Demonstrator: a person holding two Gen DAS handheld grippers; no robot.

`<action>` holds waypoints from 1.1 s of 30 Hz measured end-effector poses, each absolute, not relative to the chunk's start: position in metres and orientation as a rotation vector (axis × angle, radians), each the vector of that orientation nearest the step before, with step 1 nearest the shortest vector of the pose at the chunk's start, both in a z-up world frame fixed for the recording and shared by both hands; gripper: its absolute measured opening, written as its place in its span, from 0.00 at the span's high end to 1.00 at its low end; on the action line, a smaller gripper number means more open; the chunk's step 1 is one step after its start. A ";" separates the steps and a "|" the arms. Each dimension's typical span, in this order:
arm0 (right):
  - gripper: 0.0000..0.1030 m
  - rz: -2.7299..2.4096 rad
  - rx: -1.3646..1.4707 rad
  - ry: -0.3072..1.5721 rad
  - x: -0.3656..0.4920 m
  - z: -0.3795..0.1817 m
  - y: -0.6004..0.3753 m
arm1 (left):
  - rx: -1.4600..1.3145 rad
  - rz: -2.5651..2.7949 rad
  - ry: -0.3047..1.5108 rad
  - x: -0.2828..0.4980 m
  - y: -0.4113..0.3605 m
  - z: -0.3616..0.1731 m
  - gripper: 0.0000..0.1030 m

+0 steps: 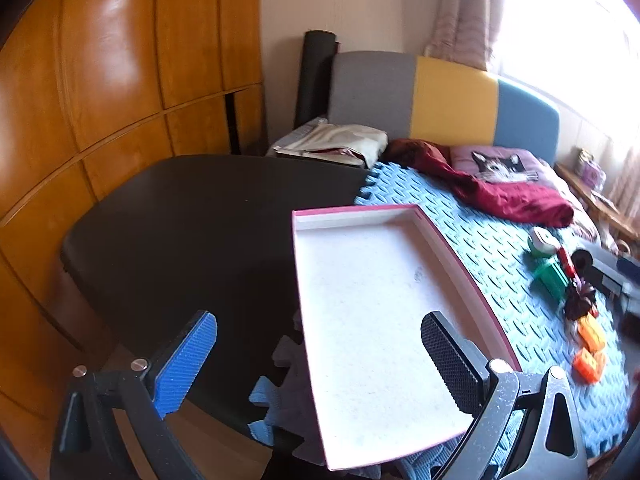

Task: Organize rigid objects
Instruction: 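Move both tools from the white tray toward the toys on the mat, then grasp the black cylinder cup with the left gripper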

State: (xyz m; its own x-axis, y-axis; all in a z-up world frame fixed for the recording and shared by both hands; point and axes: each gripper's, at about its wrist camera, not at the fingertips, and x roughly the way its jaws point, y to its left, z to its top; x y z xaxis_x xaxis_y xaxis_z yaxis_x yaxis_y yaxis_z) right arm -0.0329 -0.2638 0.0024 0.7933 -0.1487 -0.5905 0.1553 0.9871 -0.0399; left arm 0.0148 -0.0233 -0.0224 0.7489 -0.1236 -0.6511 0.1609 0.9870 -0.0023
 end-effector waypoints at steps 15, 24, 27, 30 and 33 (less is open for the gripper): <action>0.08 -0.439 0.377 0.617 -0.059 -0.029 -0.456 | 0.136 -0.307 0.728 0.027 -0.072 -0.018 0.00; 0.08 -0.457 0.654 0.604 -0.075 -0.049 -0.501 | 0.172 -0.439 0.775 0.044 -0.142 -0.014 0.00; 0.08 -0.442 0.687 0.623 -0.073 -0.053 -0.502 | 0.189 -0.495 0.796 0.052 -0.175 -0.015 0.00; 0.08 -0.429 0.696 0.621 -0.073 -0.053 -0.502 | 0.223 -0.534 0.797 0.058 -0.205 -0.016 0.00; 0.08 -0.434 0.715 0.616 -0.075 -0.054 -0.505 | 0.243 -0.554 0.812 0.071 -0.233 -0.019 0.00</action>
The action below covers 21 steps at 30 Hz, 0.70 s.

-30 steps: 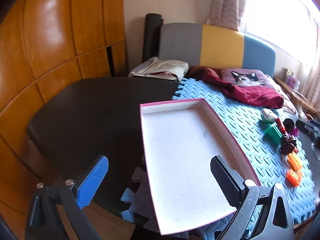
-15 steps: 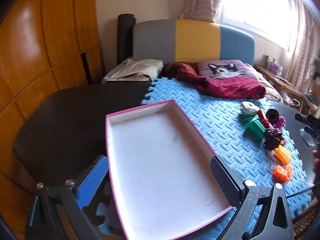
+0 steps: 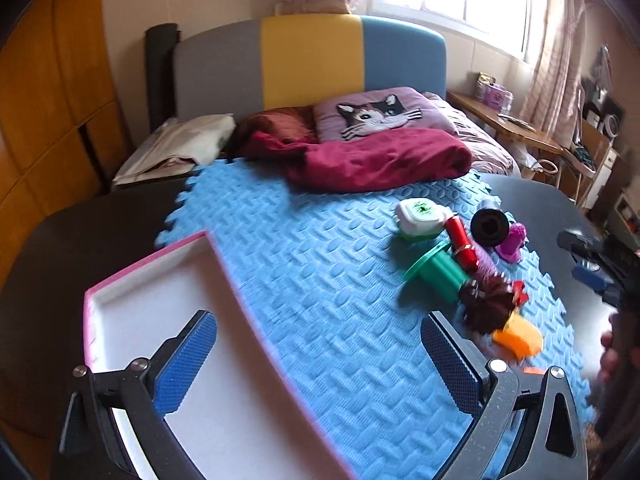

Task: Organize rigid objects
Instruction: 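Grasp the black cylinder cup with the left gripper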

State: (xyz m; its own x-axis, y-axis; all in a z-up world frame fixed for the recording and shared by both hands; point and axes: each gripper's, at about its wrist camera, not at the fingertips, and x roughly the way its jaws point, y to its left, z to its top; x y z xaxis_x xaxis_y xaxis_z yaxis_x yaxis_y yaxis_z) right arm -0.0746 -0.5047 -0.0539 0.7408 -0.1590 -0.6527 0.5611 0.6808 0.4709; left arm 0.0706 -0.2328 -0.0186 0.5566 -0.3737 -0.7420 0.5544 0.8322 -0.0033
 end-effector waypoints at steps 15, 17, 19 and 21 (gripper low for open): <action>0.08 -0.515 0.824 0.578 -0.094 -0.058 -0.524 | 0.394 -0.776 0.781 0.107 -0.358 -0.006 0.08; 0.08 -0.551 0.845 0.543 -0.103 -0.056 -0.529 | 0.430 -0.832 0.765 0.105 -0.384 -0.005 0.08; 0.08 -0.569 0.888 0.523 -0.110 -0.058 -0.536 | 0.468 -0.890 0.761 0.102 -0.410 -0.005 0.09; 0.08 -0.564 0.940 0.515 -0.113 -0.063 -0.543 | 0.506 -0.943 0.763 0.099 -0.434 -0.008 0.13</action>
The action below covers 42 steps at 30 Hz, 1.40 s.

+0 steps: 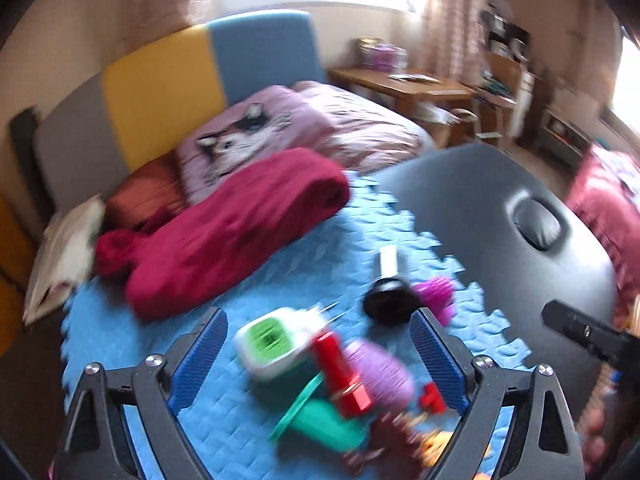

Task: Organize rigid objects
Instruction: 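Grasp the black cylinder cup with the left gripper, then carry the black cup to the white tray while right gripper grasps magenta suction toy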

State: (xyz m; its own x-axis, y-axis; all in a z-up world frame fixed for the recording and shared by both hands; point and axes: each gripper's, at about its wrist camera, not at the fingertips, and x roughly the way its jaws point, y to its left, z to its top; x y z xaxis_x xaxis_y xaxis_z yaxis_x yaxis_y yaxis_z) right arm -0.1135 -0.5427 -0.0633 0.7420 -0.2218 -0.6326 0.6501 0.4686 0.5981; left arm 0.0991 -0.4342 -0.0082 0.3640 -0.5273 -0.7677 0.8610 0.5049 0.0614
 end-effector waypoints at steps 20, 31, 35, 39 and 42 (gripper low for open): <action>0.08 -0.540 1.057 0.585 -0.109 -0.089 -0.553 | 0.575 -1.062 1.067 0.125 -0.545 -0.093 0.57; 0.31 -0.479 0.868 0.697 -0.079 -0.073 -0.544 | 0.356 -1.059 0.972 0.127 -0.495 -0.038 0.58; 0.47 -0.435 0.734 0.761 -0.053 -0.066 -0.541 | 0.303 -1.034 0.891 0.117 -0.457 -0.004 0.58; 0.52 -0.442 0.665 0.816 -0.033 -0.067 -0.547 | 0.258 -0.968 0.846 0.107 -0.405 0.012 0.58; 0.52 -0.437 0.614 0.839 -0.015 -0.065 -0.549 | 0.226 -0.915 0.840 0.101 -0.362 0.014 0.58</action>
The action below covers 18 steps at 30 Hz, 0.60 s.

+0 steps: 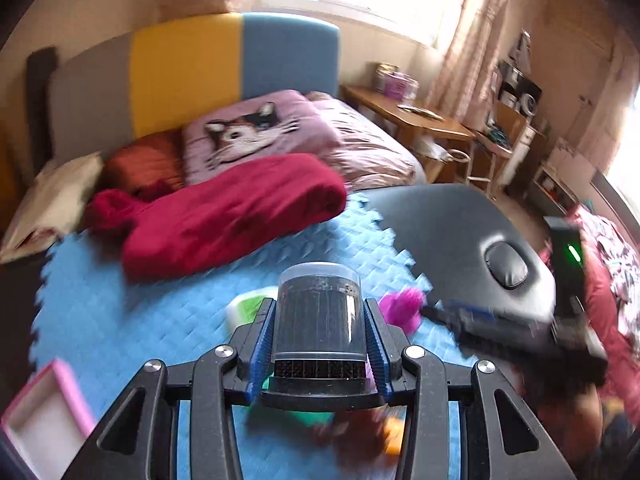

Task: Organize rigid objects
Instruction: 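Carry the black cup to the white tray while right gripper grasps magenta suction toy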

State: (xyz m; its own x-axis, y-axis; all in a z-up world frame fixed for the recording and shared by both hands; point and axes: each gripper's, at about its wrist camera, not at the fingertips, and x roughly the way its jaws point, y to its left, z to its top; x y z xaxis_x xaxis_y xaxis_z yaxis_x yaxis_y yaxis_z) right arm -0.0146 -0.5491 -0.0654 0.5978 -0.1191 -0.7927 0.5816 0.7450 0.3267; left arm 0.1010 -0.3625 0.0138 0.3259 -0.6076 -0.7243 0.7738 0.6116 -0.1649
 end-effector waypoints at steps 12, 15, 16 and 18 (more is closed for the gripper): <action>0.67 -0.389 0.473 0.882 0.025 -0.110 -0.546 | 0.065 -0.710 0.853 0.072 -0.191 -0.007 0.58; 0.66 -0.372 0.467 0.848 0.021 -0.112 -0.547 | 0.029 -0.651 0.855 0.066 -0.154 -0.015 0.58; 0.66 -0.373 0.445 0.847 0.021 -0.113 -0.545 | 0.020 -0.635 0.855 0.063 -0.145 -0.015 0.58; 0.66 -0.385 0.393 0.855 0.023 -0.110 -0.539 | 0.004 -0.581 0.848 0.060 -0.117 -0.020 0.58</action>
